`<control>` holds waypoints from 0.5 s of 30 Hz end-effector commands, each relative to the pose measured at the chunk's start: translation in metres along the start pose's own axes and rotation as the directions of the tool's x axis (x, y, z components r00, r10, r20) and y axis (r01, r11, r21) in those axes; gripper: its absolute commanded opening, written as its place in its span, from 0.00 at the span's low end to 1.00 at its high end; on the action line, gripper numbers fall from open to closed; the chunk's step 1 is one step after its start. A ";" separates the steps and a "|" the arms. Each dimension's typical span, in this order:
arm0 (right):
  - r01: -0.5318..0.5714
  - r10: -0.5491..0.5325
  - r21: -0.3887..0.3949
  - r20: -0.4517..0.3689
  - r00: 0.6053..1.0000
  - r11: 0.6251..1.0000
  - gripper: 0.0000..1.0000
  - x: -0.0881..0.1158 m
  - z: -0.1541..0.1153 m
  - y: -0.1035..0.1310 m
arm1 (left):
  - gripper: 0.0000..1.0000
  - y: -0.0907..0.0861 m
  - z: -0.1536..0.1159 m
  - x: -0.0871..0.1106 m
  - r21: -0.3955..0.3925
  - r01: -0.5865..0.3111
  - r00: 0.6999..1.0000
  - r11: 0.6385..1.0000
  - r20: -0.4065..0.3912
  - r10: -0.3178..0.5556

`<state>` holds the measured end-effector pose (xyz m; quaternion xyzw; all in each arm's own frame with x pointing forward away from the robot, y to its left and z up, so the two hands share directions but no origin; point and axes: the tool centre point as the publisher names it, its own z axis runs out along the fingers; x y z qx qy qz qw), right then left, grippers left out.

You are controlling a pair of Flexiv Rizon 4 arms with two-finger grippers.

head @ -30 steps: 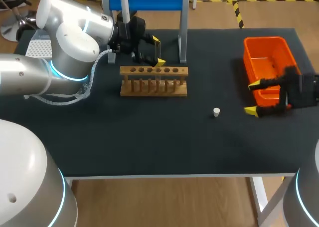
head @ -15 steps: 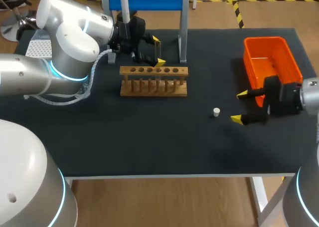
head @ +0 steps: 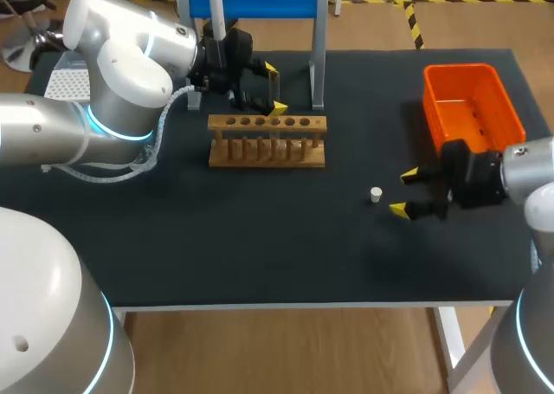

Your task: Invert the test tube, pick up the pipette, mount the tip to pipette, aspirate from beaker and dispense into the tube, eject the tip, return the pipette, and cap with the stopper.

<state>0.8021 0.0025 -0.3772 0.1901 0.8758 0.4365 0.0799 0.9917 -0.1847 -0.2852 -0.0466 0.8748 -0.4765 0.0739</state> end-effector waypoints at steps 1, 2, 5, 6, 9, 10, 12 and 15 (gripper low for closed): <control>-0.005 0.005 0.007 0.002 1.000 1.000 0.61 -0.004 0.010 -0.001 | 1.00 0.000 0.000 0.000 -0.002 0.001 1.000 1.000 0.002 -0.001; -0.006 0.006 0.008 0.003 1.000 1.000 0.67 -0.005 0.011 -0.001 | 1.00 0.000 0.000 0.000 -0.002 0.001 1.000 1.000 0.002 -0.001; -0.008 0.008 0.014 0.002 1.000 1.000 0.72 -0.006 0.015 -0.003 | 1.00 0.000 0.000 0.000 -0.002 0.001 1.000 1.000 0.002 -0.001; -0.008 0.008 0.016 0.001 1.000 1.000 0.71 -0.007 0.016 -0.003 | 1.00 0.000 0.000 0.000 -0.002 0.001 1.000 1.000 0.002 -0.001; -0.010 0.010 0.022 0.000 1.000 1.000 0.72 -0.008 0.020 -0.004 | 1.00 0.000 0.000 0.000 -0.002 0.001 1.000 1.000 0.002 -0.001; -0.010 0.011 0.023 -0.001 1.000 1.000 0.70 -0.009 0.021 -0.004 | 1.00 0.000 0.000 0.000 -0.002 0.001 1.000 1.000 0.002 -0.001; -0.012 0.012 0.027 -0.002 1.000 1.000 0.65 -0.010 0.024 -0.005 | 1.00 0.000 0.000 0.000 -0.002 0.001 1.000 1.000 0.002 -0.001; -0.015 0.015 0.032 0.000 1.000 0.999 0.67 -0.012 0.028 -0.006 | 1.00 0.000 0.000 0.000 -0.002 0.001 1.000 1.000 0.002 -0.001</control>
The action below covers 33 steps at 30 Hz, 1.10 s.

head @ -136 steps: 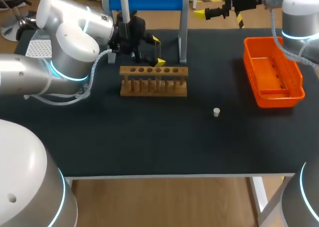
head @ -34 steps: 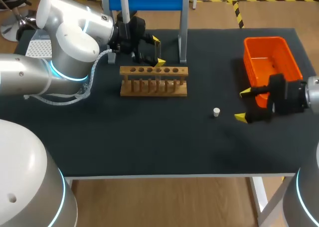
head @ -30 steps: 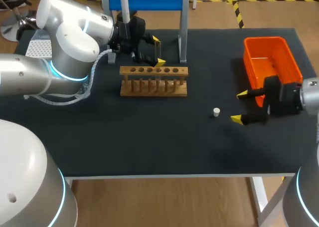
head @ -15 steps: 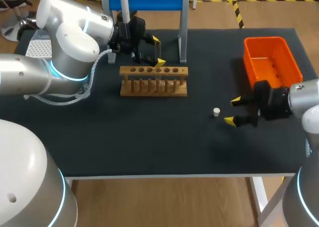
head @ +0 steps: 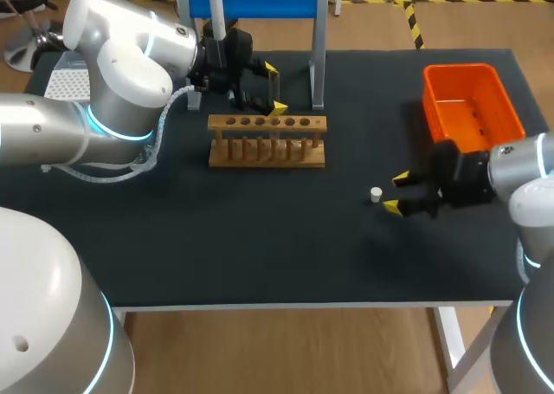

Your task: Invert the test tube, pick up the pipette, mount the tip to pipette, aspirate from beaker and dispense into the tube, eject the tip, return the pipette, and cap with the stopper.

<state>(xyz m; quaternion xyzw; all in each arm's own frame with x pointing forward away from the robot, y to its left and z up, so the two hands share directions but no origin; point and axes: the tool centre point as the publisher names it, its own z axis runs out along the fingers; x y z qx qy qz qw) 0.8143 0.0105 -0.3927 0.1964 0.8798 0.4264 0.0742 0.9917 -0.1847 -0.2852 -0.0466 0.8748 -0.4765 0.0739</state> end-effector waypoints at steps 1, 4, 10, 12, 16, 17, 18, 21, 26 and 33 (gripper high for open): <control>-0.004 0.004 0.009 0.001 1.000 1.000 0.67 -0.004 0.010 -0.001 | 1.00 0.000 0.000 0.000 -0.002 0.001 1.000 1.000 0.002 -0.001; -0.007 0.007 0.019 0.002 1.000 1.000 0.71 -0.006 0.014 -0.003 | 1.00 0.000 0.000 0.000 -0.002 0.001 1.000 1.000 0.002 -0.001; -0.012 0.012 0.031 0.006 1.000 0.999 0.71 -0.010 0.019 -0.006 | 1.00 0.000 0.000 0.000 -0.002 0.001 1.000 1.000 0.002 -0.001; -0.014 0.014 0.033 0.008 1.000 0.999 0.72 -0.012 0.021 -0.006 | 1.00 0.000 0.000 0.000 -0.002 0.001 1.000 1.000 0.002 -0.001; -0.020 0.019 0.036 0.014 1.000 0.999 0.71 -0.014 0.025 -0.007 | 1.00 0.000 0.000 0.000 -0.002 0.001 1.000 1.000 0.002 -0.001; -0.020 0.020 0.037 0.015 1.000 0.999 0.70 -0.015 0.025 -0.007 | 1.00 0.000 0.000 0.000 -0.002 0.001 1.000 1.000 0.002 -0.001; -0.021 0.021 0.037 0.016 1.000 0.999 0.70 -0.015 0.026 -0.007 | 1.00 0.000 0.000 0.000 -0.002 0.001 1.000 1.000 0.002 -0.001; -0.021 0.020 0.042 0.022 1.000 0.999 0.66 -0.016 0.028 -0.007 | 1.00 0.000 0.000 0.000 -0.002 0.001 1.000 1.000 0.002 -0.001; -0.019 0.018 0.047 0.022 1.000 0.999 0.65 -0.015 0.030 -0.007 | 1.00 0.000 0.000 0.000 -0.002 0.001 1.000 1.000 0.002 -0.001; -0.012 0.010 0.055 0.024 1.000 0.998 0.65 -0.014 0.033 -0.008 | 1.00 0.000 0.000 0.000 -0.002 0.001 1.000 1.000 0.002 -0.001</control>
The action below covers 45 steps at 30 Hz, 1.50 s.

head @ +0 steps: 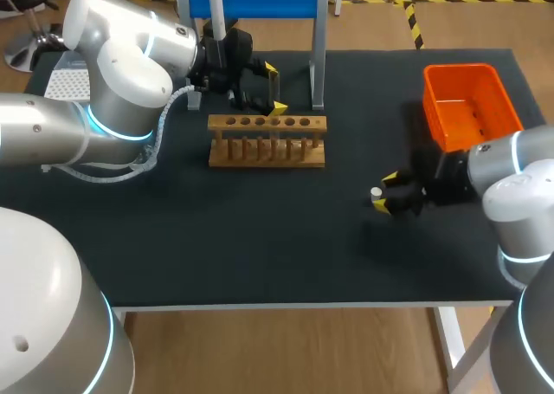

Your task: Invert the test tube, pick up the pipette, mount the tip to pipette, aspirate from beaker and dispense into the tube, eject the tip, return the pipette, and cap with the stopper.

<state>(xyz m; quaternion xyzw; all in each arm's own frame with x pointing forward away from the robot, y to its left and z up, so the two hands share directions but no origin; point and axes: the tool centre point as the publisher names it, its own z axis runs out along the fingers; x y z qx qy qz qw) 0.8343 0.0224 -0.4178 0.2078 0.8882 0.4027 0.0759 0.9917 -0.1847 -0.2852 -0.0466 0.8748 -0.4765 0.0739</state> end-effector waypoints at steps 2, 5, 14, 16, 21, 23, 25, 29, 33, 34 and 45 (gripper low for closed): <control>0.002 -0.002 0.007 0.004 1.000 1.000 0.64 0.000 0.004 -0.001 | 1.00 0.000 0.000 0.000 -0.002 0.001 1.000 1.000 0.002 -0.001; 0.004 -0.004 0.010 0.004 1.000 1.000 0.63 0.000 0.006 -0.001 | 1.00 0.000 0.000 0.000 -0.002 0.001 1.000 1.000 0.002 -0.001; 0.000 0.000 0.013 0.011 1.000 1.000 0.57 -0.005 0.012 0.000 | 1.00 0.000 0.000 0.000 -0.002 0.001 1.000 1.000 0.002 -0.001; -0.002 0.002 0.013 0.012 1.000 1.000 0.56 -0.006 0.012 0.000 | 1.00 0.000 0.000 0.000 -0.002 0.001 1.000 1.000 0.002 -0.001; -0.004 0.004 0.014 0.013 1.000 1.000 0.56 -0.007 0.014 0.000 | 1.00 0.000 0.000 0.000 -0.002 0.001 1.000 1.000 0.002 -0.001; -0.005 0.005 0.014 0.014 1.000 1.000 0.55 -0.008 0.015 0.000 | 1.00 0.000 0.000 0.000 -0.002 0.001 1.000 1.000 0.002 -0.001; -0.006 0.005 0.014 0.014 1.000 1.000 0.54 -0.009 0.016 0.001 | 1.00 0.000 0.000 0.000 -0.002 0.001 1.000 1.000 0.002 -0.001; -0.007 0.006 0.012 0.015 1.000 1.000 0.53 -0.010 0.016 0.001 | 1.00 0.000 0.000 0.000 -0.002 0.001 1.000 1.000 0.002 -0.001; -0.005 0.005 0.014 0.014 1.000 1.000 0.52 -0.010 0.017 0.001 | 1.00 0.000 0.000 0.000 -0.002 0.001 1.000 1.000 0.002 -0.001; -0.005 0.004 0.015 0.014 1.000 1.000 0.50 -0.010 0.017 0.001 | 1.00 0.000 0.000 0.000 -0.002 0.001 1.000 1.000 0.002 -0.001; -0.001 0.001 0.018 0.014 1.000 1.000 0.50 -0.011 0.018 0.002 | 1.00 0.000 0.000 0.000 -0.002 0.001 1.000 1.000 0.002 -0.001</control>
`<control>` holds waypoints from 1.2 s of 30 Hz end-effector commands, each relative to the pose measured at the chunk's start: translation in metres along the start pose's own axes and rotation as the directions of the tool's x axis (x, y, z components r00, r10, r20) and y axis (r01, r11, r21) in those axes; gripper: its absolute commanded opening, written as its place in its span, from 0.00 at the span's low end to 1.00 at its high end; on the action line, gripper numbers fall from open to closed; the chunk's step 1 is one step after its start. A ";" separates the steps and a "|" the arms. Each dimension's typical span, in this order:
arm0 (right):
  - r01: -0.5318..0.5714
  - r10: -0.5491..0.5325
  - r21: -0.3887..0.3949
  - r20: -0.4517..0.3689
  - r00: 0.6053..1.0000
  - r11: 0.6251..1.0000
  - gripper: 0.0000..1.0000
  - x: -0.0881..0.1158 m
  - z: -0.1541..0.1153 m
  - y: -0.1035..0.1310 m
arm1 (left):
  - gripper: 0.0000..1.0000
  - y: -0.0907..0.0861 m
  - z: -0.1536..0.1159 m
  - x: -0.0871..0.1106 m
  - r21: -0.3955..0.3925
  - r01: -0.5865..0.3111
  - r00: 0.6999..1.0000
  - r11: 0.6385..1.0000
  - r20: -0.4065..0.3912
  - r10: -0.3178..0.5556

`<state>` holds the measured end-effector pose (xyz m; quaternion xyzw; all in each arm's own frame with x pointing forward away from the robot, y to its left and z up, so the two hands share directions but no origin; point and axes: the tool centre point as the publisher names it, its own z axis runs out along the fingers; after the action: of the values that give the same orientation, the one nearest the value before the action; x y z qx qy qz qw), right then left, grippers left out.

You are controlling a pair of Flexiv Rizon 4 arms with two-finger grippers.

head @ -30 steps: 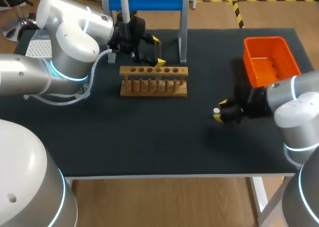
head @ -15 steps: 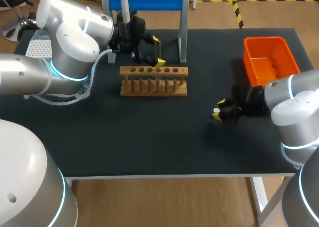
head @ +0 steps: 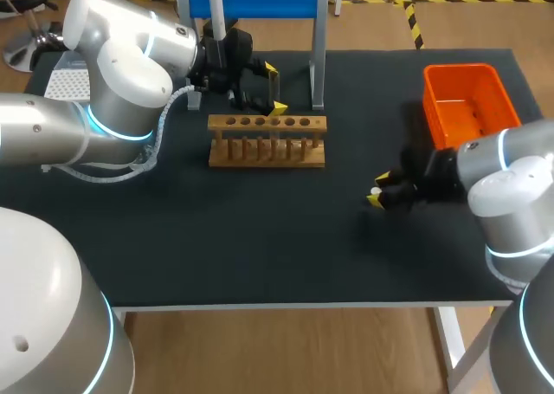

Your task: Invert the test tube, pick up the pipette, mount the tip to pipette, aspirate from beaker and dispense into the tube, eject the tip, return the pipette, and cap with the stopper.

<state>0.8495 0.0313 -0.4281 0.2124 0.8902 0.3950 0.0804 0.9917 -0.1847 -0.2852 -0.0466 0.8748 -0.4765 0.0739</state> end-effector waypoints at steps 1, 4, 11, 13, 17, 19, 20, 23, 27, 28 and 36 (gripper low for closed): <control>0.003 -0.003 0.004 -0.001 1.000 1.000 0.50 0.000 0.001 0.000 | 1.00 0.000 0.000 0.000 -0.002 0.001 1.000 1.000 0.002 -0.001; 0.003 -0.003 0.005 -0.001 1.000 1.000 0.49 0.000 0.001 0.000 | 1.00 0.000 0.000 0.000 -0.002 0.001 1.000 1.000 0.002 -0.001; 0.004 -0.004 0.007 -0.003 1.000 1.000 0.49 0.000 0.002 0.000 | 1.00 0.000 0.000 0.000 -0.002 0.001 1.000 1.000 0.002 -0.001; 0.004 -0.004 0.008 -0.003 1.000 1.000 0.49 0.000 0.002 -0.001 | 1.00 0.000 0.000 0.000 -0.002 0.001 1.000 1.000 0.002 -0.001; 0.004 -0.004 0.009 -0.004 1.000 1.000 0.48 0.000 0.002 -0.001 | 1.00 0.000 0.000 0.000 -0.002 0.001 1.000 1.000 0.002 -0.001; 0.004 -0.004 0.009 -0.004 1.000 1.000 0.48 0.000 0.002 -0.001 | 1.00 0.000 0.000 0.000 -0.002 0.001 1.000 1.000 0.002 -0.001; 0.004 -0.004 0.010 -0.004 1.000 1.000 0.48 0.000 0.002 -0.001 | 1.00 0.000 0.000 0.000 -0.002 0.001 1.000 1.000 0.002 -0.001; 0.003 -0.003 0.011 -0.003 1.000 1.000 0.48 0.001 0.002 -0.001 | 1.00 0.000 0.000 0.000 -0.002 0.001 1.000 1.000 0.002 -0.001; 0.004 -0.004 0.014 -0.001 1.000 1.000 0.47 0.001 0.003 -0.002 | 1.00 0.000 0.000 0.000 -0.002 0.001 1.000 1.000 0.002 -0.001; 0.004 -0.004 0.015 -0.001 1.000 1.000 0.47 0.001 0.003 -0.002 | 1.00 0.000 0.000 0.000 -0.002 0.001 1.000 1.000 0.002 -0.001; 0.004 -0.004 0.014 0.003 1.000 1.000 0.47 0.001 0.002 -0.002 | 1.00 0.000 0.000 0.000 -0.002 0.001 1.000 1.000 0.002 -0.001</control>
<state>0.8495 0.0319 -0.4311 0.2113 0.8933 0.3885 0.0805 0.9917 -0.1847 -0.2852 -0.0466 0.8748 -0.4765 0.0739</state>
